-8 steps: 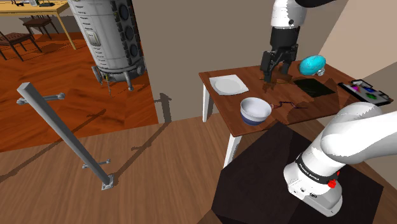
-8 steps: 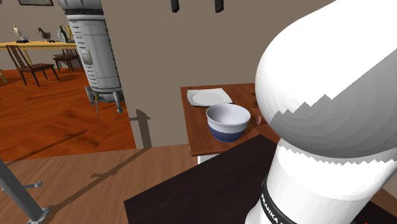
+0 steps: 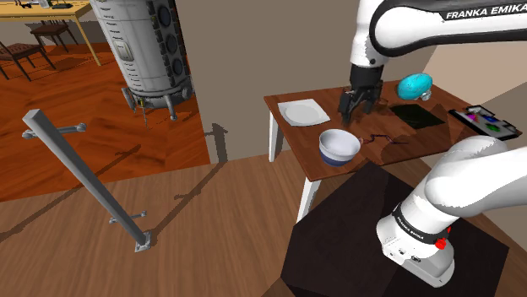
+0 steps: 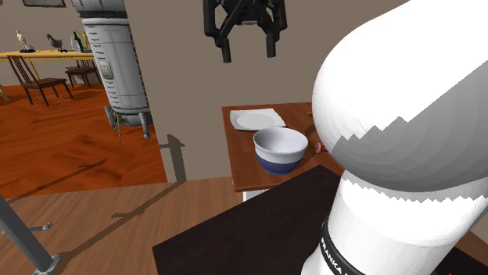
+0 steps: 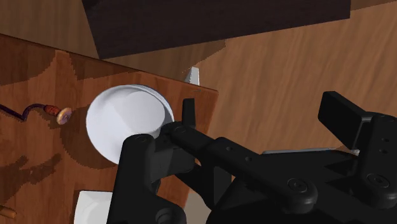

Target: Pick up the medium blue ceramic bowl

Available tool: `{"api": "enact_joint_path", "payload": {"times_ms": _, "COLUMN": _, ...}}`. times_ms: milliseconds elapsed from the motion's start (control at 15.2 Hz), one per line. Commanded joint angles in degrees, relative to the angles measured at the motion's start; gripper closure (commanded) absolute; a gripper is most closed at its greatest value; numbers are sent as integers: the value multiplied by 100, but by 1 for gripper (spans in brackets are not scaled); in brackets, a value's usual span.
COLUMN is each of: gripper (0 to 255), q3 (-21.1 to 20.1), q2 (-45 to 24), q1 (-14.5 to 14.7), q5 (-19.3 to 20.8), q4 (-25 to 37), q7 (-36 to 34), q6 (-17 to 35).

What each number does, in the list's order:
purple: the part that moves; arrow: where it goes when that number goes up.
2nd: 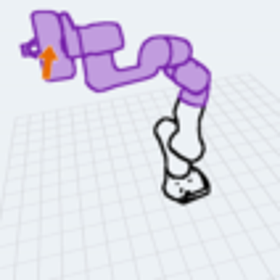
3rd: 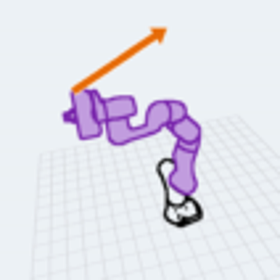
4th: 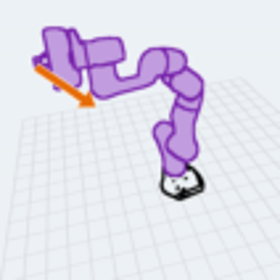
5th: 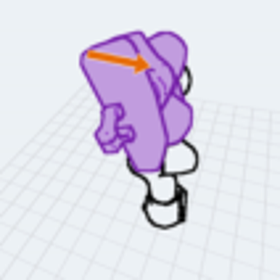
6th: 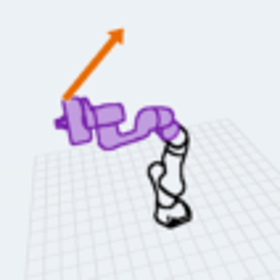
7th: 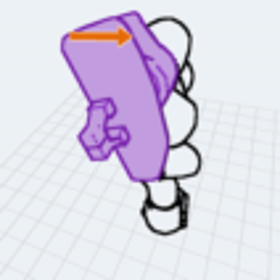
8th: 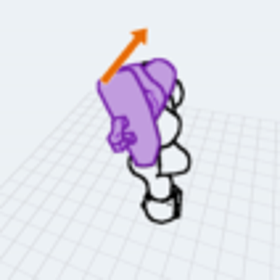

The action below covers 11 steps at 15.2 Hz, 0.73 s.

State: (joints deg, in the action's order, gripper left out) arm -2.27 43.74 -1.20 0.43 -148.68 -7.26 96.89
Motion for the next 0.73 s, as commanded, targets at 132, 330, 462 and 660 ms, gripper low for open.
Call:
{"api": "enact_joint_path", "payload": {"times_ms": 132, "gripper": 0, "q3": 68, "q2": -261, "q1": -111, "q5": 223, "q4": -587, "q7": 91, "q6": 1049}}
{"api": "enact_joint_path", "payload": {"times_ms": 330, "gripper": 0, "q3": 128, "q2": -608, "q1": -226, "q5": 414, "q4": -921, "q7": 139, "q6": 1871}}
{"api": "enact_joint_path", "payload": {"times_ms": 462, "gripper": 0, "q3": 167, "q2": -915, "q1": -319, "q5": 555, "q4": -1094, "q7": 157, "q6": 2446}}
{"api": "enact_joint_path", "payload": {"times_ms": 660, "gripper": 0, "q3": 219, "q2": -1487, "q1": -484, "q5": 800, "q4": -1269, "q7": 150, "q6": 3340}}
